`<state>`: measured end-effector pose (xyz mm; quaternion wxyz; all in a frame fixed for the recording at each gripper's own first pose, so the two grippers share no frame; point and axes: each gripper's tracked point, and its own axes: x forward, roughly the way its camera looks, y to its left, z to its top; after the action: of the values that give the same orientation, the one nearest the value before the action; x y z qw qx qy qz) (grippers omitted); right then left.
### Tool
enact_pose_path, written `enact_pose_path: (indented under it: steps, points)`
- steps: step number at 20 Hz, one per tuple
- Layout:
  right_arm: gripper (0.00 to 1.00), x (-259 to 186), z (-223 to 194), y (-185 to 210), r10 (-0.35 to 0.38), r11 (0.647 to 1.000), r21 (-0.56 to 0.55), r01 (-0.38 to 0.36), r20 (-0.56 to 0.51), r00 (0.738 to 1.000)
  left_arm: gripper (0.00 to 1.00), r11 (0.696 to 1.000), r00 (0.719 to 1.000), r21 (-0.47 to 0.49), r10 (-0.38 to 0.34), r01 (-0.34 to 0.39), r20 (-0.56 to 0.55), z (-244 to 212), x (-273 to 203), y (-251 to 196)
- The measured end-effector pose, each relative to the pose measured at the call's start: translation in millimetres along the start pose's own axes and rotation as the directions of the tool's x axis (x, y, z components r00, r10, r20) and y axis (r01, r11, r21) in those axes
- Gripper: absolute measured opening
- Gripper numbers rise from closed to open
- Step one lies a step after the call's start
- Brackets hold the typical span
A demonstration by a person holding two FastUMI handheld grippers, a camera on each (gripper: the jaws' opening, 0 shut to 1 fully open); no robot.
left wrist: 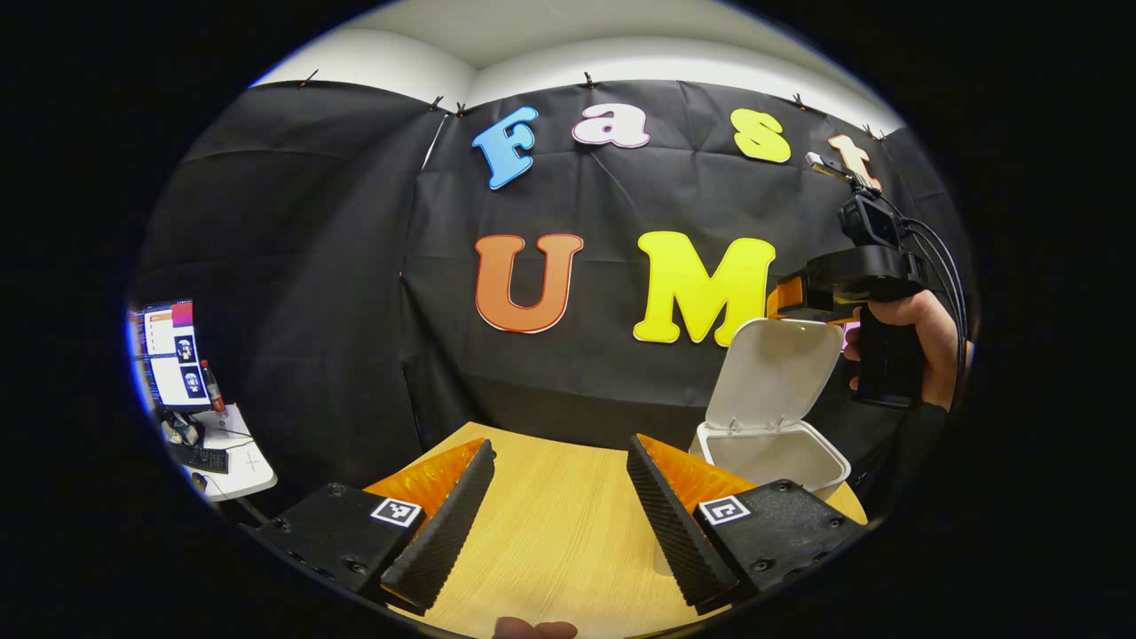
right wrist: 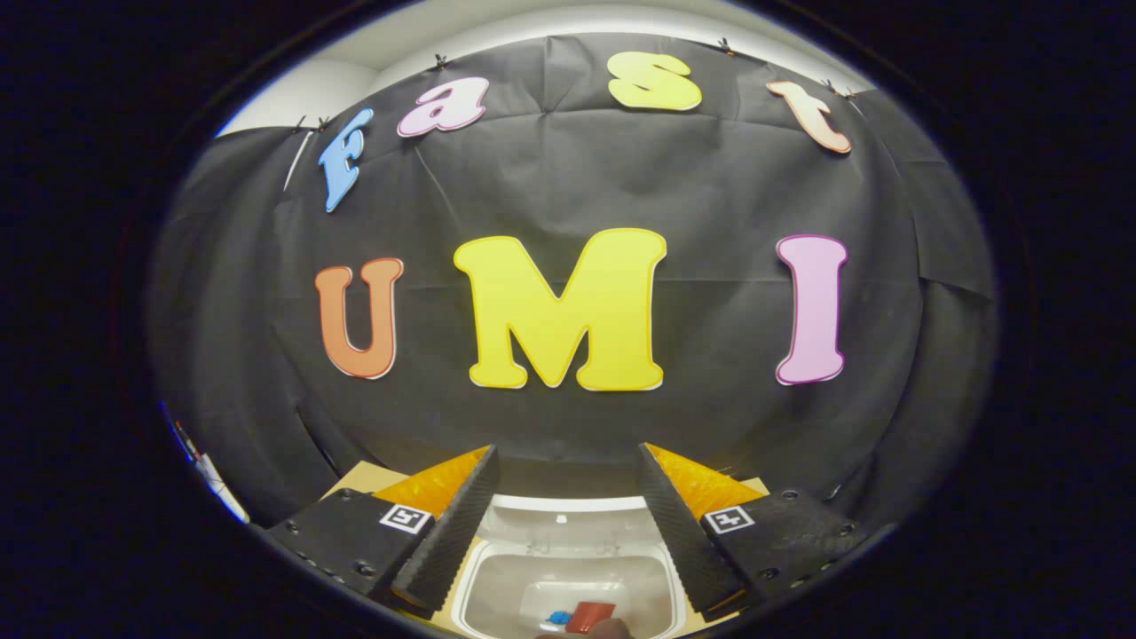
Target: Press the lid of the desktop garbage bin to open it, pick up the crumpled paper on the desktop and throw it into the bin, then pick up the pop can on the desktop and drop it into the bin, and finally close the garbage bin lid.
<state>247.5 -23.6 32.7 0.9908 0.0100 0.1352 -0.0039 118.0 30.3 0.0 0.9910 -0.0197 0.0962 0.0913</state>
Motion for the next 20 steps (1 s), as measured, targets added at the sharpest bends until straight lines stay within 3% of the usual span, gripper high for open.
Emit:
enact_pose_path:
  steps: [11,20]
  points:
    - [0.95,-54,-121,-1,-0.032,0.999,-0.001,0.032,-0.16,0.987,0.97,0.997,0.997,0.009,-0.083,0.083,0.005,-5,-28,-3]
    - [0.96,-58,-169,-2,-0.032,0.999,-0.009,0.031,-0.217,0.976,0.97,0.995,0.995,0.013,-0.1,0.1,-0.011,-11,-31,-5]
